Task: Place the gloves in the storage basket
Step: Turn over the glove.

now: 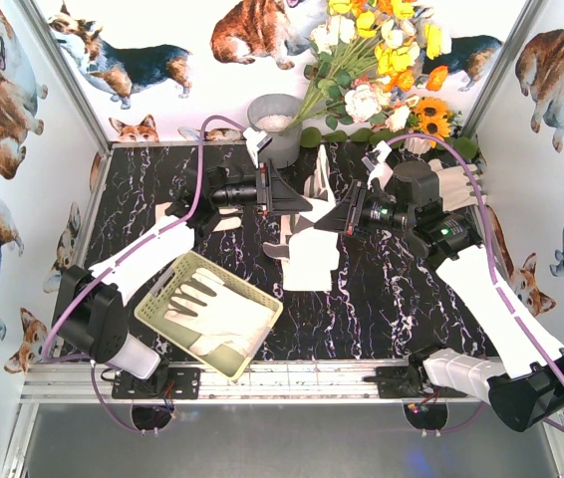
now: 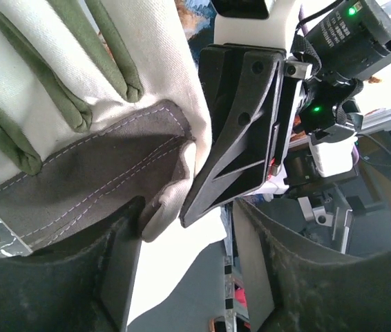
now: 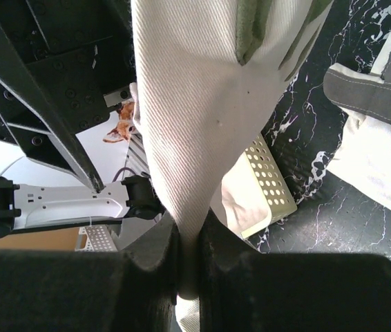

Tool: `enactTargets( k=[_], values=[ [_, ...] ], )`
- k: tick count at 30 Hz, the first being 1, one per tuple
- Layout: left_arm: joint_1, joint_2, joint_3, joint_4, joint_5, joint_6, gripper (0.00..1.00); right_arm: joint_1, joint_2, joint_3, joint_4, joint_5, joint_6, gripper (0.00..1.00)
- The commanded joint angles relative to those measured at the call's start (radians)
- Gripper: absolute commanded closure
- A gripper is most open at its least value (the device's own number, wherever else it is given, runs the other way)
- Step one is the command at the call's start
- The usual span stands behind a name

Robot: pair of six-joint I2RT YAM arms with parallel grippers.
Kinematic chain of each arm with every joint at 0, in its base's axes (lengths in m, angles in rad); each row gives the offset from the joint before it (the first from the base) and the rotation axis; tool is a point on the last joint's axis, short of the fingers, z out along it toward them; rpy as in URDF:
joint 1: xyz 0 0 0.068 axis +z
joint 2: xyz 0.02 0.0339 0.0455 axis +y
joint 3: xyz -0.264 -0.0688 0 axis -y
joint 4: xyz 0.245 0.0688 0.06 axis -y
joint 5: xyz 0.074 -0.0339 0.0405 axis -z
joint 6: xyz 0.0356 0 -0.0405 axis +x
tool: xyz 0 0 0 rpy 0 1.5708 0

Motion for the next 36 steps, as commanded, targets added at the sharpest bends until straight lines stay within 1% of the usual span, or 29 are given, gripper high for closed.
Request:
enactTargets(
  k=[1,3,5,6,7,11,13,15,17,22,25,26,27,28,29,30,32,33,34,36],
  values=[
    [-0.005,-0.003,0.008,0.066,-0.011,-0.006,0.58,-0.006,-0.014,0.06,0.019,-0.013,-0.013,1.0],
    [-0.006,0.007,0.016,0.062,-0.015,-0.003,0.69,-0.006,-0.01,0.065,-0.01,-0.001,-0.026,1.0],
    [-0.007,0.018,0.032,0.033,-0.015,0.015,0.86,-0.006,-0.003,0.078,-0.06,0.041,-0.04,1.0],
    [-0.008,0.022,0.042,-0.002,-0.025,0.037,0.95,-0.006,0.001,0.089,-0.099,0.078,-0.049,1.0],
    [-0.01,0.025,0.051,-0.062,-0.038,0.067,1.0,-0.006,0.004,0.104,-0.15,0.13,-0.059,1.0],
    [-0.042,0.062,0.127,-0.261,-0.14,0.203,1.0,-0.006,0.051,0.155,-0.327,0.292,-0.113,1.0],
    [-0.071,0.094,0.149,-0.287,-0.19,0.214,1.0,-0.006,0.07,0.176,-0.399,0.363,-0.133,1.0],
    [-0.101,0.122,0.16,-0.312,-0.265,0.21,1.0,-0.006,0.09,0.205,-0.497,0.499,-0.133,1.0],
    [-0.123,0.184,0.182,-0.343,-0.32,0.207,1.0,-0.006,0.115,0.246,-0.59,0.637,-0.134,1.0],
    [-0.171,0.328,0.287,-0.359,-0.38,0.229,1.0,-0.006,0.22,0.31,-0.756,0.938,-0.139,1.0],
    [-0.195,0.441,0.377,-0.437,-0.43,0.276,1.0,-0.006,0.294,0.291,-0.807,1.067,-0.138,1.0],
    [-0.197,0.477,0.405,-0.47,-0.443,0.286,1.0,-0.006,0.318,0.278,-0.811,1.088,-0.132,0.95],
    [-0.198,0.507,0.43,-0.498,-0.453,0.298,1.0,-0.005,0.337,0.263,-0.798,1.087,-0.138,0.87],
    [-0.197,0.533,0.445,-0.526,-0.47,0.318,1.0,-0.006,0.35,0.243,-0.772,1.069,-0.15,0.8],
    [-0.197,0.555,0.455,-0.57,-0.491,0.346,1.0,-0.005,0.358,0.219,-0.731,1.011,-0.17,0.71],
    [-0.196,0.574,0.465,-0.608,-0.511,0.372,1.0,-0.006,0.359,0.189,-0.677,0.943,-0.184,0.57],
    [-0.19,0.607,0.468,-0.655,-0.538,0.406,1.0,-0.006,0.349,0.132,-0.575,0.81,-0.198,0.4],
    [-0.185,0.619,0.464,-0.668,-0.55,0.415,1.0,-0.006,0.34,0.11,-0.537,0.763,-0.192,0.33],
    [-0.183,0.628,0.457,-0.679,-0.558,0.42,1.0,-0.006,0.328,0.094,-0.518,0.743,-0.176,0.29],
    [-0.175,0.642,0.447,-0.699,-0.568,0.425,1.0,-0.011,0.306,0.078,-0.506,0.728,-0.163,0.24]
  ],
)
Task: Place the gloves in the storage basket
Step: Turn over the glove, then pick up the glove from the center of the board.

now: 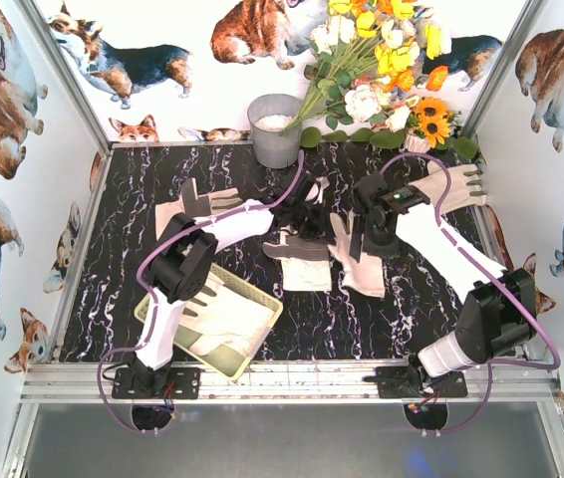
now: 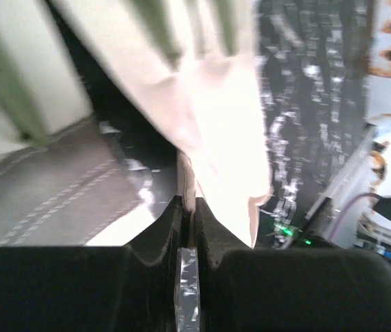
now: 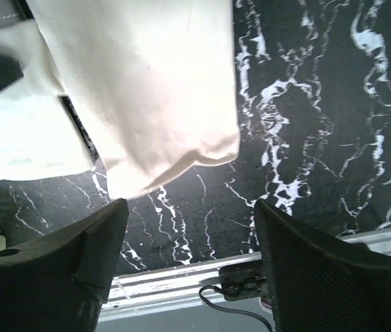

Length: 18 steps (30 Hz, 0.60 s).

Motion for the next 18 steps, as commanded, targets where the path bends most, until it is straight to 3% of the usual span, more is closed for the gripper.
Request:
enactTargets(
  k=[1,6,10,13,18],
  values=[
    [0.023,0.024,-0.001,-0.11,-0.068,0.074,1.0,-0.012,-0.074,-0.018,0.108,-0.08,0.0,0.24],
    [0.046,0.032,-0.007,-0.112,-0.057,0.07,1.0,-0.128,-0.118,-0.094,0.146,-0.185,-0.02,0.29],
    [0.055,0.04,-0.008,-0.097,-0.032,0.054,1.0,-0.27,-0.118,-0.214,0.27,-0.329,-0.043,0.31],
    [0.058,0.041,-0.007,-0.095,-0.029,0.05,1.0,-0.351,-0.063,-0.227,0.328,-0.411,-0.063,0.33],
    [0.062,0.036,-0.008,-0.094,-0.026,0.031,1.0,-0.386,0.08,-0.161,0.354,-0.446,-0.123,0.35]
  ],
)
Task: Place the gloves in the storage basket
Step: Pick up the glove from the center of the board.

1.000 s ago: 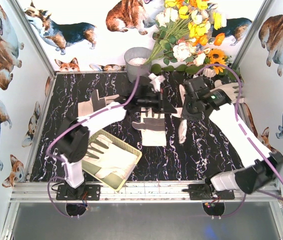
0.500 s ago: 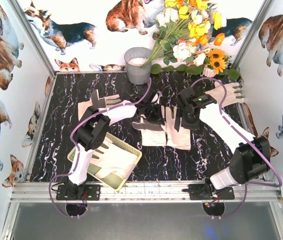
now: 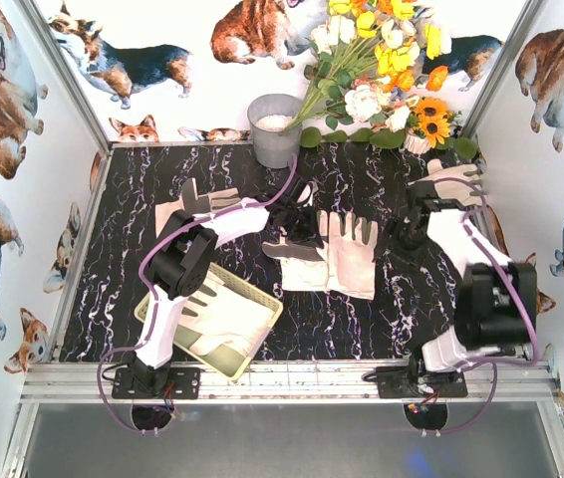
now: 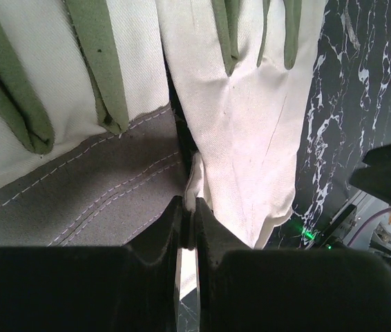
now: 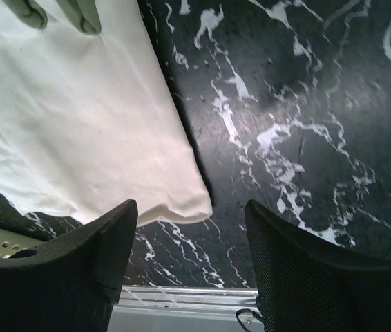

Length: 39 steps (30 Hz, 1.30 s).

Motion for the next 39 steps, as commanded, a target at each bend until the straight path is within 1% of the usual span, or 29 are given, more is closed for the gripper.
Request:
enactTargets(
  k=[1,2,7,15,21,23,24,27,29,35,39],
  values=[
    [0.012,-0.005,0.003,0.006,0.014,-0.011,1.0,-0.013,0.099,0.083,0.101,-0.079,-0.077,0.37],
    [0.012,-0.005,0.001,0.006,0.013,-0.014,1.0,-0.015,0.128,0.097,0.105,-0.08,-0.085,0.4],
    [0.011,-0.001,0.001,0.01,0.014,-0.033,1.0,-0.025,0.247,0.158,0.136,-0.103,-0.125,0.45],
    [0.011,0.009,0.017,0.008,0.0,-0.053,1.0,-0.027,0.379,0.238,0.158,-0.15,-0.154,0.5],
    [0.011,0.012,0.019,0.004,-0.01,-0.062,1.0,-0.027,0.459,0.27,0.165,-0.177,-0.15,0.59],
    [0.011,0.015,0.025,0.003,-0.008,-0.063,1.0,-0.027,0.468,0.274,0.158,-0.168,-0.154,0.66],
    [0.011,0.015,0.028,0.002,-0.008,-0.062,1.0,-0.027,0.468,0.272,0.155,-0.16,-0.157,0.71],
    [0.011,0.008,0.031,0.007,-0.012,-0.054,1.0,-0.029,0.449,0.258,0.148,-0.118,-0.164,0.9],
    [0.01,-0.003,0.031,0.015,-0.014,-0.049,1.0,-0.038,0.421,0.242,0.144,-0.095,-0.167,1.0],
    [0.006,-0.063,0.017,0.036,-0.058,-0.018,1.0,-0.053,0.289,0.246,0.089,-0.019,-0.176,1.0],
    [0.007,-0.13,-0.034,0.039,-0.132,0.0,1.0,-0.05,0.232,0.272,0.08,-0.075,-0.163,1.0]
  ],
)
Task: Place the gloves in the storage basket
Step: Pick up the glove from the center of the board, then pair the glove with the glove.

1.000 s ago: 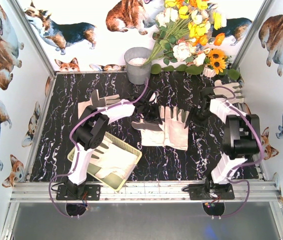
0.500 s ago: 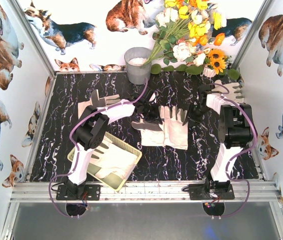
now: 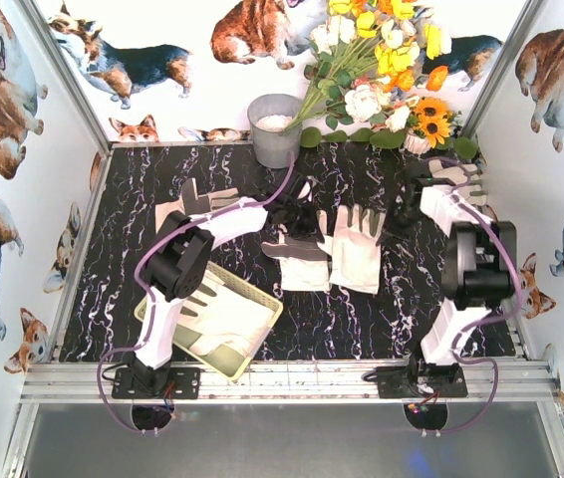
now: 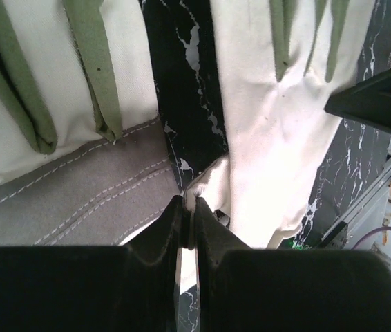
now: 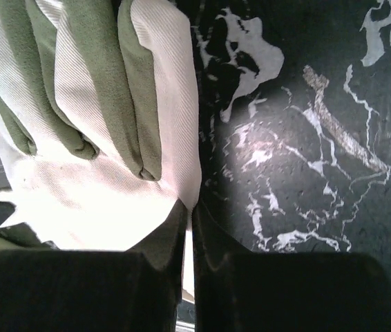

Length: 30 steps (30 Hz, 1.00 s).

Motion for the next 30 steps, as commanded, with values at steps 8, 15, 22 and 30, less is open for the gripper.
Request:
enactTargets(
  k=[8,15,22,30],
  values=[
    [0.035,-0.285,-0.256,0.026,-0.227,0.025,1.0,0.099,-0.112,0.09,0.041,-0.064,0.04,1.0],
    [0.073,-0.424,-0.454,0.028,-0.319,-0.019,1.0,0.195,-0.021,0.142,0.11,-0.106,0.105,1.0],
    [0.103,-0.433,-0.5,0.003,-0.391,-0.042,1.0,0.242,0.091,0.258,0.099,-0.115,0.136,1.0],
    [0.12,-0.423,-0.479,-0.072,-0.452,-0.048,1.0,0.257,0.147,0.302,0.056,-0.102,0.17,1.0]
  ],
)
